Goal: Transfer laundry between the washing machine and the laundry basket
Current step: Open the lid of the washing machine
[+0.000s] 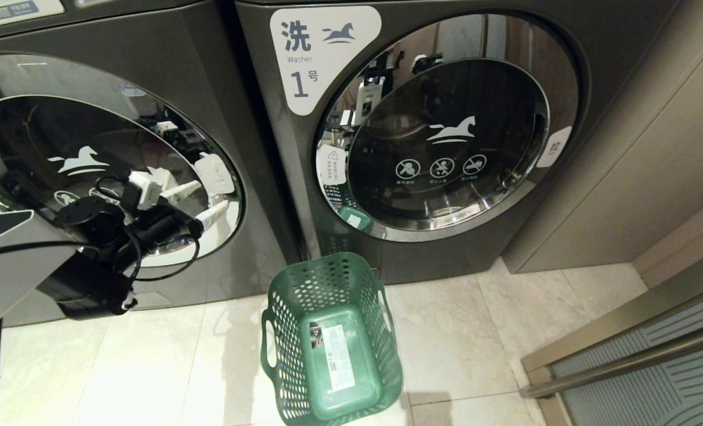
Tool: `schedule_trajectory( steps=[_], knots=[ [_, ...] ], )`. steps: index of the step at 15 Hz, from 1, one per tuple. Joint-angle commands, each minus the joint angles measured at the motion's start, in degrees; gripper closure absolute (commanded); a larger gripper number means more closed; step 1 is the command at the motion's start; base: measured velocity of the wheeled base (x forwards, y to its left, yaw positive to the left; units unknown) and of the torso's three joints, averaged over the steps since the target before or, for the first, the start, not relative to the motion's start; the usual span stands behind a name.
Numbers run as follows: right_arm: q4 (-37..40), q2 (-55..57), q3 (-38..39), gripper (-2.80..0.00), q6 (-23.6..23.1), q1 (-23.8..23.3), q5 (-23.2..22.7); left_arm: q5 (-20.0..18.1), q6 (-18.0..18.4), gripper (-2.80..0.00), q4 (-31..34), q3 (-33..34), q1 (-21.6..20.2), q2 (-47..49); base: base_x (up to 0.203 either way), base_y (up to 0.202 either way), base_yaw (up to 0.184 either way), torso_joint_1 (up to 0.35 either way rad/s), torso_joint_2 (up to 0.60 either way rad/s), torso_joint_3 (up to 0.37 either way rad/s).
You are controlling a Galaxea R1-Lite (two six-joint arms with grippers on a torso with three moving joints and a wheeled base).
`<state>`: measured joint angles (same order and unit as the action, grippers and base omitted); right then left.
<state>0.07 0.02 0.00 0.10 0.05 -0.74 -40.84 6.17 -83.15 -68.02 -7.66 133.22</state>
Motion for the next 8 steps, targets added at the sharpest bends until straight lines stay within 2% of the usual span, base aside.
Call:
schedule_trajectory(
  steps=[1,8],
  knots=[
    [0.0,0.0,0.0,0.00,0.0,0.0,0.0,1.9,0.0,-2.80,-0.4,0.1,0.0,-0.7,0.000,0.000,0.000,0.000,0.00,0.000],
    [0.0,0.0,0.0,0.00,0.0,0.0,0.0,2.8,0.2,-2.80,-0.2,-1.6,0.4,1.1,0.000,0.000,0.000,0.000,0.00,0.000]
  ],
)
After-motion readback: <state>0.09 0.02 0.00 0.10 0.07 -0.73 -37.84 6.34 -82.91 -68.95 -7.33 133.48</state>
